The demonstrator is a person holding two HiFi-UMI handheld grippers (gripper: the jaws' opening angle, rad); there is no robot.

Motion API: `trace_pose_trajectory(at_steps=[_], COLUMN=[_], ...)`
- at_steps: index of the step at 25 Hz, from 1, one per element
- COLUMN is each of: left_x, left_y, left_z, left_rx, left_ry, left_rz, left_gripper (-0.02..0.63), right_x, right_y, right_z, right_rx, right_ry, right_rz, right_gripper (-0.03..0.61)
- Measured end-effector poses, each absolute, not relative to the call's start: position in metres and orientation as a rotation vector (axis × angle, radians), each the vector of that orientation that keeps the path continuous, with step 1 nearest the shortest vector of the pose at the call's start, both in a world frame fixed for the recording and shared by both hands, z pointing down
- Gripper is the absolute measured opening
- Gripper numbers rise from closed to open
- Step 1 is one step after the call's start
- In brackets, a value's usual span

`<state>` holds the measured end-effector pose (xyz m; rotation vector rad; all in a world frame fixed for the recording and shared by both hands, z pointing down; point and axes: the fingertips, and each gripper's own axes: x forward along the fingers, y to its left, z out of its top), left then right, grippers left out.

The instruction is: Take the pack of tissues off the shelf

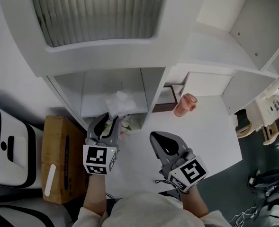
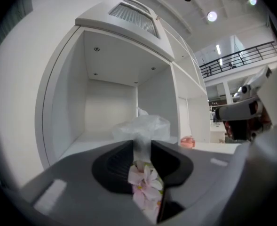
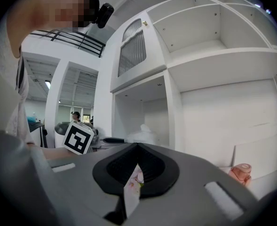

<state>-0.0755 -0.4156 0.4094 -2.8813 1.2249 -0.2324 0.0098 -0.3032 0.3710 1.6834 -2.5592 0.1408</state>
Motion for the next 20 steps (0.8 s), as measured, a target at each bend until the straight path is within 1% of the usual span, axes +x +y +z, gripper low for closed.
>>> trace_pose_trajectory(at_steps=[4, 20], left_x=[-0.077, -0.082], left_y=[-0.413, -0.378], left_z=[0.408, 0.39], left_rx=[-2.875, -2.836], left_ry=[1.229, 1.298], left_rz=[-0.228, -0.161], left_gripper=[0.083, 0.058], right_x=[0.008, 0.008], right_y=[-0.302, -0.281], right_z=[0.37, 0.362], right_rx=[1.68, 1.607], right_ry=[-2.562, -2.633], right_rz=[0.134, 0.11], right_gripper=[0.0, 0.002])
